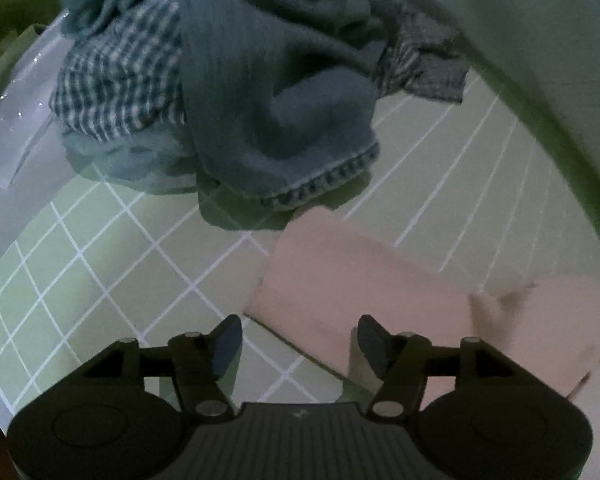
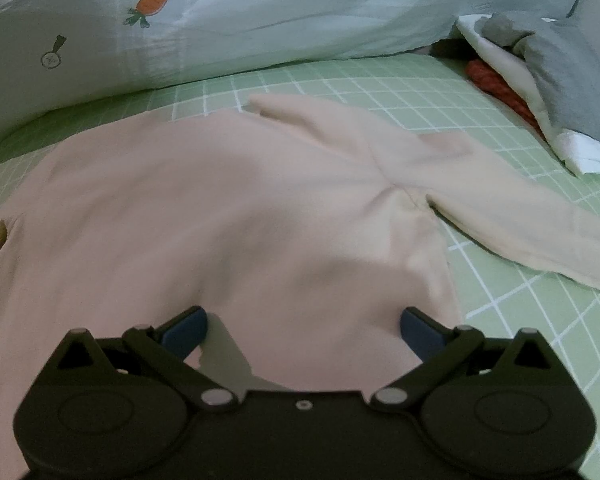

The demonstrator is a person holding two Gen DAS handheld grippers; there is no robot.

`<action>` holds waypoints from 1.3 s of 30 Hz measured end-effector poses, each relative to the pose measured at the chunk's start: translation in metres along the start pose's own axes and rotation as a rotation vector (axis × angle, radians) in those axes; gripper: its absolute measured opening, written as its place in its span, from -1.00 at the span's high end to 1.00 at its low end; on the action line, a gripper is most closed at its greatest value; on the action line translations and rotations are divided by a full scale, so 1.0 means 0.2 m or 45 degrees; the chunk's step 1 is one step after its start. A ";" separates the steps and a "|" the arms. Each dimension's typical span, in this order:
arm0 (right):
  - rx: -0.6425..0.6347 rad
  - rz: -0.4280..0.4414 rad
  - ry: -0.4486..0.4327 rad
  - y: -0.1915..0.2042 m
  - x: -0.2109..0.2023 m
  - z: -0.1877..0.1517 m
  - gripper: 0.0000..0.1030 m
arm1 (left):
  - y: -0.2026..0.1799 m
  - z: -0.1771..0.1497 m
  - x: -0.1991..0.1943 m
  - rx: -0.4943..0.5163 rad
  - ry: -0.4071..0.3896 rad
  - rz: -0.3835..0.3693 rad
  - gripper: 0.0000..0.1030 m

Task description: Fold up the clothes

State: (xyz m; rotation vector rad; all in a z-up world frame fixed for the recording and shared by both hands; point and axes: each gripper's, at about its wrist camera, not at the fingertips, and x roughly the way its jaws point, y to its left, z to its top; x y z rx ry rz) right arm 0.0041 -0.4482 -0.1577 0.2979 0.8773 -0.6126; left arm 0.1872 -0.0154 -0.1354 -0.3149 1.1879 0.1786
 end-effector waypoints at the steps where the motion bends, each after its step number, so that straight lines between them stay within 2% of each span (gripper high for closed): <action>1: 0.003 -0.003 -0.001 0.00 0.00 0.00 -1.00 | 0.01 0.01 0.01 -0.003 -0.004 0.018 -0.26; 4: 0.010 -0.011 -0.002 0.01 0.00 0.00 -1.00 | 0.05 0.04 0.02 -0.012 -0.015 0.069 -0.18; 5: 0.013 -0.013 -0.002 0.01 0.00 0.00 -1.00 | 0.07 0.03 0.01 -0.024 -0.018 0.070 0.07; 6: 0.014 -0.014 0.001 0.00 0.00 0.00 -1.00 | 0.09 0.01 0.00 -0.036 -0.021 0.071 0.42; 8: 0.018 -0.018 0.006 0.00 0.00 0.01 -1.00 | 0.13 -0.02 -0.02 -0.059 -0.027 0.074 0.91; 20: -0.044 0.043 0.048 -0.02 -0.05 -0.04 -1.00 | 0.37 -0.22 -0.14 -0.197 -0.060 0.087 0.92; 28: -0.155 0.138 0.077 -0.04 -0.11 -0.10 -1.00 | 0.35 -0.39 -0.24 -0.183 -0.061 0.104 0.80; 30: -0.194 0.181 0.111 -0.07 -0.11 -0.09 -1.00 | 0.33 -0.42 -0.27 -0.183 -0.070 0.106 0.59; 32: -0.193 0.207 0.117 -0.11 -0.12 -0.06 -1.00 | 0.29 -0.44 -0.31 -0.174 -0.090 0.095 0.47; 36: -0.156 0.200 0.036 -0.23 -0.13 0.05 -1.00 | 0.12 -0.44 -0.36 -0.070 -0.136 0.072 0.17; 39: -0.162 0.166 -0.026 -0.32 -0.10 0.18 -0.99 | -0.07 -0.41 -0.36 0.045 -0.159 0.044 0.00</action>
